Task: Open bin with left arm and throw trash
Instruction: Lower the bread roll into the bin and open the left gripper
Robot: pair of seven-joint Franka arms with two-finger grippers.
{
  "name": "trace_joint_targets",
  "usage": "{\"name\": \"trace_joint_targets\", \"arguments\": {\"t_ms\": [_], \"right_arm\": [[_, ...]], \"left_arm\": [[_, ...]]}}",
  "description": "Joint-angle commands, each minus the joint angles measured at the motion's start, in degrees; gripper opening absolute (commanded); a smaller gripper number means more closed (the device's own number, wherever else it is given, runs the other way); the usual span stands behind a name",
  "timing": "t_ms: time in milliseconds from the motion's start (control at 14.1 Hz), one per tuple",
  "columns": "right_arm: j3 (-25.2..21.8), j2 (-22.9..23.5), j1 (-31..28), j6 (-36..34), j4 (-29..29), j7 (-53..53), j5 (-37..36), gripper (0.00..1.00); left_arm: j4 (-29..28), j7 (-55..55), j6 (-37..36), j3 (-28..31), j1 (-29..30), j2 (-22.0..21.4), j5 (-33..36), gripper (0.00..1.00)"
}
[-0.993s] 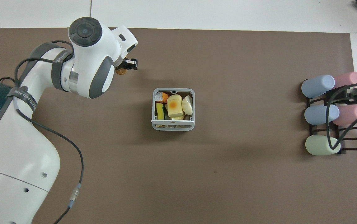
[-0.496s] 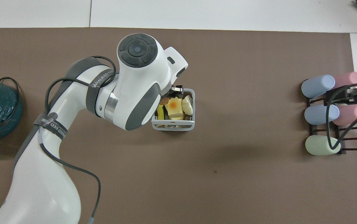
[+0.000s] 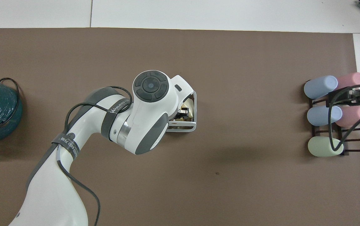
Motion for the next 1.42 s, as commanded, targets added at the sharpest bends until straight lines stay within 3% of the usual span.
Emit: {"name": "trace_joint_targets", "arguments": {"t_ms": [0,142,284,354,425,567,922,1347], "right_arm": [[0.1,-1.6,-0.1,0.3,-1.8,0.0,0.7,1.0],[0.1,-1.6,-0.1,0.3,-1.8,0.0,0.7,1.0],[0.1,-1.6,-0.1,0.3,-1.8,0.0,0.7,1.0],[0.1,-1.6,-0.1,0.3,-1.8,0.0,0.7,1.0],[0.1,-1.6,-0.2,0.3,-1.8,0.0,0.7,1.0],[0.1,-1.6,-0.2,0.3,-1.8,0.0,0.7,1.0],[0.1,-1.6,-0.2,0.3,-1.8,0.0,0.7,1.0],[0.1,-1.6,-0.3,0.3,-1.8,0.0,0.7,1.0]], "left_arm": [[-6.8,-1.5,9.9,0.7,-1.2,-0.1,-1.3,0.07],[-7.5,-2.9,15.2,0.7,-1.2,1.6,-1.5,0.07],[-7.2,-3.7,15.6,0.7,-1.1,1.8,-1.6,0.08],[-7.0,-3.8,15.6,0.7,-1.1,1.8,-1.6,0.14],[-6.6,-3.8,15.2,0.7,-1.0,1.9,-1.6,0.28],[-5.2,-4.5,14.3,0.8,-1.1,1.9,-1.6,0.97],[4.8,-4.5,1.7,1.0,-0.5,3.0,-0.9,1.0],[10.3,-4.2,-7.2,1.4,0.6,2.2,-0.6,1.0]]}}
